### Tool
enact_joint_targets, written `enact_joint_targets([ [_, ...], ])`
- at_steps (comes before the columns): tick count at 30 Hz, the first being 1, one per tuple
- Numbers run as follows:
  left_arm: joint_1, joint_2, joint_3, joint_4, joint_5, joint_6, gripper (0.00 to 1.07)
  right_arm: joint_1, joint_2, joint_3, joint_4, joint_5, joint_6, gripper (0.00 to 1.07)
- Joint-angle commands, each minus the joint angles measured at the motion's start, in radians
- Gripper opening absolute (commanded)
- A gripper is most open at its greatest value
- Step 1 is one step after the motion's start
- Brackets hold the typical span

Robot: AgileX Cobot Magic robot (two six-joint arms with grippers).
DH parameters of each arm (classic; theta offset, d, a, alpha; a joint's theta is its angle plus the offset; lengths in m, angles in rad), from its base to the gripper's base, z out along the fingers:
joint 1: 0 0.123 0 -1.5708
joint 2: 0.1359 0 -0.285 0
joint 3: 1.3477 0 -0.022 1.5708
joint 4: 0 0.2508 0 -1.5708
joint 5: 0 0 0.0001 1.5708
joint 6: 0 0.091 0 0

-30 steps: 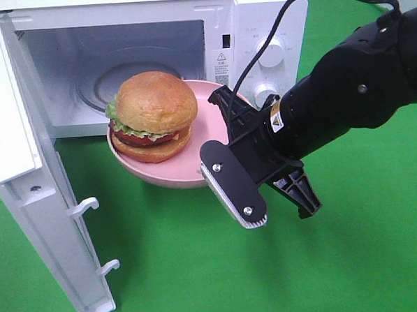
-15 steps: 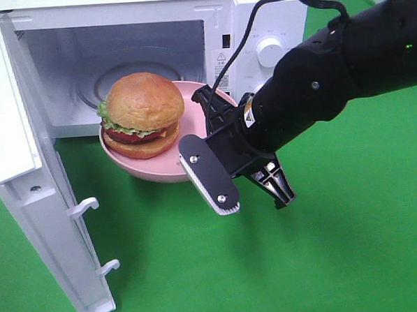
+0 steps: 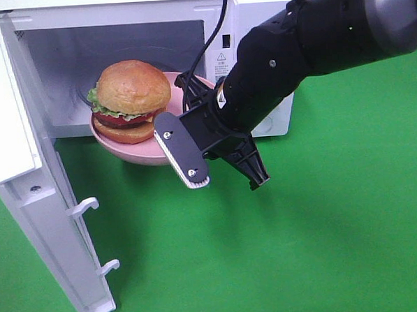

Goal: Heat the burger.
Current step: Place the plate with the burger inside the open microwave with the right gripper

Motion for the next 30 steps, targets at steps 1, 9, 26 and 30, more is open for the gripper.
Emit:
enact_joint_targets([
  [1,-0.006,-0.015,0.004,-0.002,-0.008,0.001,0.98,-0.002,0.004,-0.045,-0.033,-0.035,0.064,0.0],
  [9,-0.006,-0.015,0.004,-0.002,-0.008,0.002,0.98,-0.002,0.022,-0.108,-0.06,-0.036,0.108,0.0],
  [26,-0.006,-0.015,0.004,-0.002,-0.008,0.001,0.98,-0.002,0.12,-0.244,-0.059,0.001,0.139,0.0],
  [30,-0.006,-0.015,0.004,-0.002,-0.008,0.001,0.98,-0.002,0.178,-0.334,-0.062,0.057,0.178,0.0],
])
